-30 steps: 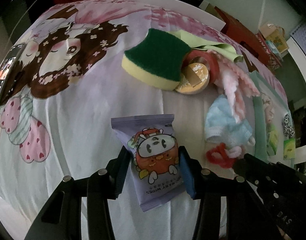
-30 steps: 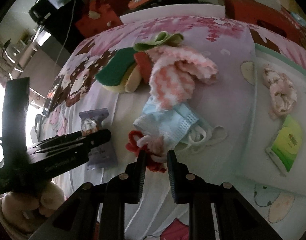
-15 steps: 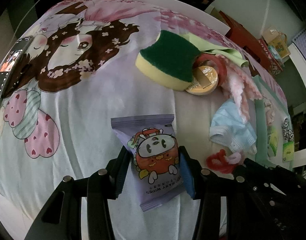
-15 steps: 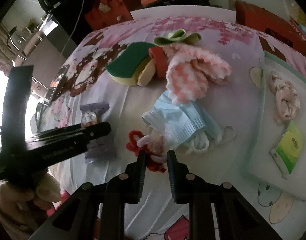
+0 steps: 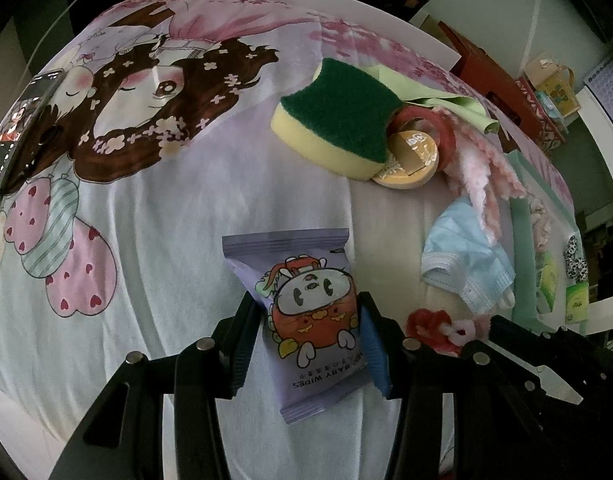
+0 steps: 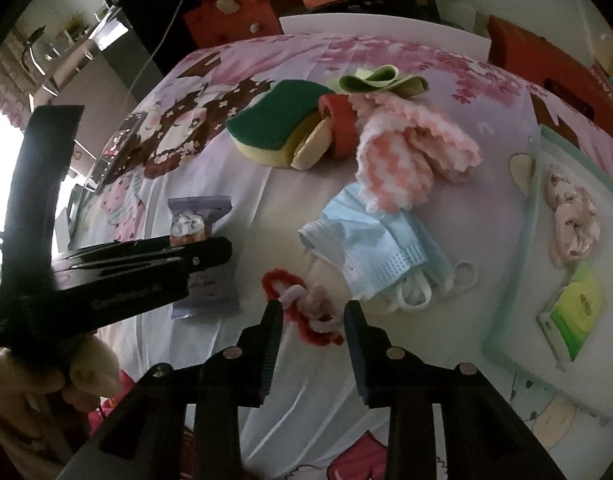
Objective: Organize soft objects
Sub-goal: 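Lift the purple packet with the left gripper while the right lifts the red hair tie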
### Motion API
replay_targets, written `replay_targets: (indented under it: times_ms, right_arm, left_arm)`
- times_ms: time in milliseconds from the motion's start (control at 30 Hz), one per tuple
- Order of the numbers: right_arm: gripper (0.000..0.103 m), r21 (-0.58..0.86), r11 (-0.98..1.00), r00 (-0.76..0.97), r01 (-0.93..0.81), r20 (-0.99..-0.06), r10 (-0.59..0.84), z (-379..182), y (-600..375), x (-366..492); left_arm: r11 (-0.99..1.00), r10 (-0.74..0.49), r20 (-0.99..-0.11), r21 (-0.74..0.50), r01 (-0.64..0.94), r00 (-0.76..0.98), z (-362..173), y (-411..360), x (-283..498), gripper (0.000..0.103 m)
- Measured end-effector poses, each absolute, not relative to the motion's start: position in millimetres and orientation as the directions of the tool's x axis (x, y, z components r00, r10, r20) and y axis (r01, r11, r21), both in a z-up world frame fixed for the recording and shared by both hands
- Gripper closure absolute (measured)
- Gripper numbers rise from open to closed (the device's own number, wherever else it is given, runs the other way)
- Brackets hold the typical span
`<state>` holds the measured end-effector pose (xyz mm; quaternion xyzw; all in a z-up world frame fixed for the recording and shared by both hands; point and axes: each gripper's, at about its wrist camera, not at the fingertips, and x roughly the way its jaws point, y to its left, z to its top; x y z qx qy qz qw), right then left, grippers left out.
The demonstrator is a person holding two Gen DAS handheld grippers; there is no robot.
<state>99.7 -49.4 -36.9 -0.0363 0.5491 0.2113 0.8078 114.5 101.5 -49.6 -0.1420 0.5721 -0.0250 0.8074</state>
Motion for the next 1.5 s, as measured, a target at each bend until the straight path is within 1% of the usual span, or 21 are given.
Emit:
replay_targets:
  times_ms: [467,500,533,600,967,1067,1133,1233,1500]
  right_arm:
    - [0.068,0.16,0.882,0.266,-0.444,-0.916,0.3,-45,-33,95]
    - [0.067,0.157,0.881,0.262,-0.446,-0.919,0.296,-46,-32,95]
    - [0.062,0.154,0.881,0.258,-0.448,-0.921,0.292,-48,-31,96]
    - [0.06,0.153,0.879,0.254,-0.452,-0.923,0.291,-50,-29,97]
    - [0.06,0.141,0.882,0.234,-0.45,-0.934,0.269,-64,-21,103]
    - [0.061,0.133,0.882,0.239,-0.452,-0.935,0.263,-66,-20,103]
    - [0.069,0.14,0.881,0.239,-0.452,-0.933,0.271,-65,-20,103]
    - [0.074,0.148,0.883,0.24,-0.445,-0.931,0.277,-64,-24,104]
    - [0.076,0.149,0.883,0.262,-0.446,-0.921,0.288,-51,-29,97]
  left_arm:
    - [0.956,-0.212,-0.914,-0.268,-0.122,0.346,-50,102,114,0.053]
    - [0.955,-0.214,-0.913,-0.27,-0.123,0.347,-50,102,114,0.053]
    - [0.955,-0.215,-0.913,-0.271,-0.123,0.347,-50,103,114,0.053]
    - [0.955,-0.215,-0.913,-0.271,-0.122,0.347,-50,103,114,0.053]
    - [0.955,-0.214,-0.913,-0.27,-0.121,0.347,-51,102,114,0.053]
    - [0.955,-0.215,-0.913,-0.271,-0.122,0.347,-51,102,114,0.053]
    - [0.955,-0.216,-0.913,-0.272,-0.122,0.347,-51,103,114,0.053]
    - [0.956,-0.211,-0.914,-0.266,-0.12,0.346,-51,102,114,0.053]
    - [0.954,-0.212,-0.915,-0.27,-0.131,0.345,-50,103,111,0.053]
